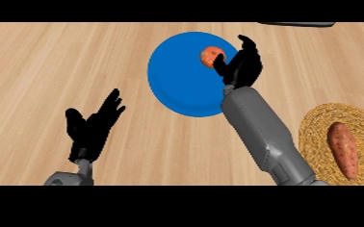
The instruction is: Pick the squash from the placemat and place it in the plate
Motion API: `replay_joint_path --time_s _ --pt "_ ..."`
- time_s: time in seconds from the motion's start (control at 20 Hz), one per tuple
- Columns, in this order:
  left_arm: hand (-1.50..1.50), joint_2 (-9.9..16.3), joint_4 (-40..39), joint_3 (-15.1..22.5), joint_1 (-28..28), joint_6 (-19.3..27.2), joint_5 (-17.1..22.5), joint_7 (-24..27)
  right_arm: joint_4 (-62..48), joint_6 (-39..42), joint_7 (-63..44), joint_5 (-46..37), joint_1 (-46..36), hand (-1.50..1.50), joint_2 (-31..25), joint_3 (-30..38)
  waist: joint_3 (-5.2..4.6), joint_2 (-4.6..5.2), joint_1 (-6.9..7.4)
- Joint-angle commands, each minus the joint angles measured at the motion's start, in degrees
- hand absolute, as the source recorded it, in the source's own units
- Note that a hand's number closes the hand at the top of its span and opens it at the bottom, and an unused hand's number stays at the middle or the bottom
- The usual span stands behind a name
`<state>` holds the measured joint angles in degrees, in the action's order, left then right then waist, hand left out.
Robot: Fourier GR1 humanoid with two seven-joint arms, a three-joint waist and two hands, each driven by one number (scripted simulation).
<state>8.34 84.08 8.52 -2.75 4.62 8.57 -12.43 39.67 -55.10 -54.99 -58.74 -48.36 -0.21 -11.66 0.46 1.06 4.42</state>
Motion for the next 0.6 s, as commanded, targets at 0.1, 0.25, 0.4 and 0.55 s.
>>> replay_joint_path --time_s 0.1,0.25,0.4,0.55 --pt "0.00 -0.09 -2.14 0.37 2.69 -0.66 -0.53 1.68 0.36 -13.85 11.54 9.05 -0.28 -1.50 0.20 0.52 -0.27 0.42 -0.37" --pt "0.00 -0.95 -0.19 1.71 2.89 0.00 -0.66 -1.33 2.77 -19.44 12.81 12.61 0.40 -1.50 0.19 -0.81 -0.26 0.02 -0.45" --pt "0.00 -0.85 -4.36 -1.07 0.06 0.11 0.19 -0.52 5.70 -18.70 16.31 18.02 1.05 -1.50 0.19 -0.14 -0.35 -0.23 -2.44" --pt "0.00 -1.65 -3.30 0.72 3.43 0.72 -1.71 1.67 10.53 -23.45 17.26 23.55 7.51 -1.50 0.19 -7.40 -0.36 -0.55 -2.26"
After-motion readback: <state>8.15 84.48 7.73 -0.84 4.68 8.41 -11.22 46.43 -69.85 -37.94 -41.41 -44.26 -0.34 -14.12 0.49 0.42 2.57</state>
